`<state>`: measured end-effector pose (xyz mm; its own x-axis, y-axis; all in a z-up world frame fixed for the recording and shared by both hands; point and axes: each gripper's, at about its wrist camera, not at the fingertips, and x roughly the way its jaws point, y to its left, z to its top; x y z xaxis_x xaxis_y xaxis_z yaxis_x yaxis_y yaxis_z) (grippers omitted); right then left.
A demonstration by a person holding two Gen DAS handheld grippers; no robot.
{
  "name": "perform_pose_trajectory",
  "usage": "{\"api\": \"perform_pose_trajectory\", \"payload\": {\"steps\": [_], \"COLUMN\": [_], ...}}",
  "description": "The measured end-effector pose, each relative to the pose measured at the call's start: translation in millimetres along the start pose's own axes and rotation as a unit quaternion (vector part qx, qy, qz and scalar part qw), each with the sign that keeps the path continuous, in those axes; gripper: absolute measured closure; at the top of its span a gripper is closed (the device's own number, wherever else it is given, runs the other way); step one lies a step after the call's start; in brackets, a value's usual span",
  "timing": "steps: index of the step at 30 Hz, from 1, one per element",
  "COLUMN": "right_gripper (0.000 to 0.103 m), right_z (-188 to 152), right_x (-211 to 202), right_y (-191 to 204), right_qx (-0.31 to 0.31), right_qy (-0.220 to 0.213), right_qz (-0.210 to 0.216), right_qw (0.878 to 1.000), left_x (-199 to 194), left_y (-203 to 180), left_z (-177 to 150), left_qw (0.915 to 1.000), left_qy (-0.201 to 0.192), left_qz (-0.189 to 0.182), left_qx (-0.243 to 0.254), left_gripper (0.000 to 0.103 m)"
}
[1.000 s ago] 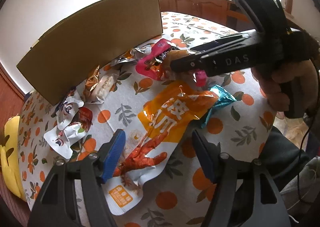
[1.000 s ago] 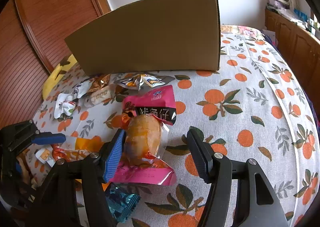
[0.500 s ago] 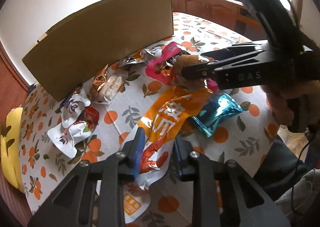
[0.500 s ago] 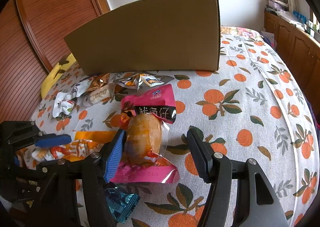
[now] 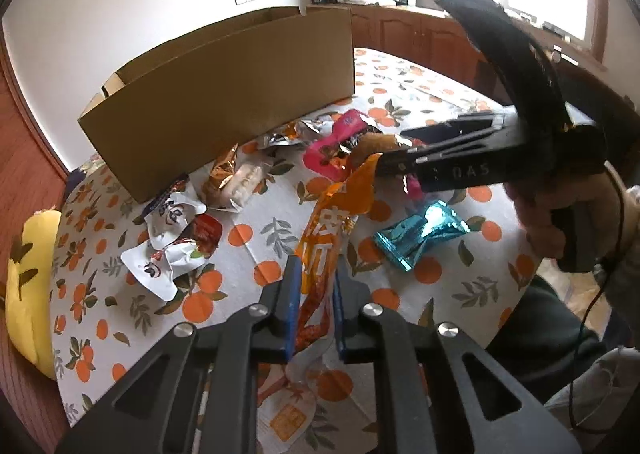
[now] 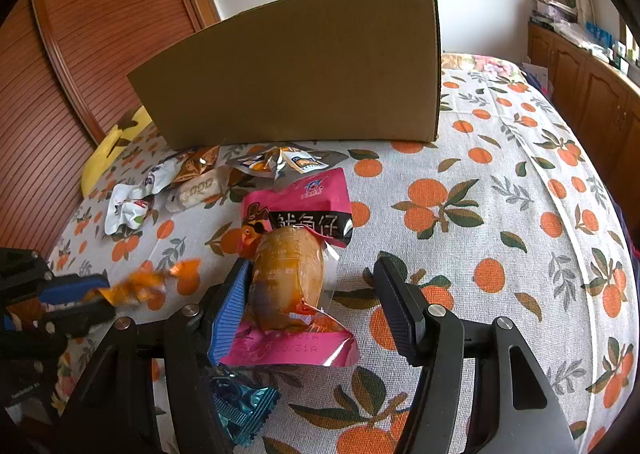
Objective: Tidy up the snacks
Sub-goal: 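Grasp the orange snack strip packet with the left tool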
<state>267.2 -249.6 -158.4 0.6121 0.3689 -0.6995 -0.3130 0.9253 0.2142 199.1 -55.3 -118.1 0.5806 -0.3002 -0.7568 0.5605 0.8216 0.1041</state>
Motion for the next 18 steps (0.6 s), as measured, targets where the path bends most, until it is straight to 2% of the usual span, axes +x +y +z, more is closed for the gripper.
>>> {"api": "perform_pose_trajectory", "payload": {"steps": [12,16,18], "right_gripper": [0.04,0.053,0.055], "right_z": [-1,-2,-1], "right_x": [1,2,1], "right_y": [1,6,9], "right_qx": [-0.003,-0.014,-0.021], "right_qy": [0.001,0.004,0.008], "right_qz": [-0.003,-0.005,-0.01], "right_qw": [1.0,1.0,1.0], "left_x": [-23,-27,-27], "left_y": [17,21,22], "left_z": [4,3,1], "left_qw": [0.9977,0.9964,0.996], "left_qy": [-0.032,-0.04,-0.041], "left_qz": [-0.013,-0.016,-0.016], "left_qx": [-0.058,-0.073,-0.077], "left_gripper": [0.092,0.092,0.092]}}
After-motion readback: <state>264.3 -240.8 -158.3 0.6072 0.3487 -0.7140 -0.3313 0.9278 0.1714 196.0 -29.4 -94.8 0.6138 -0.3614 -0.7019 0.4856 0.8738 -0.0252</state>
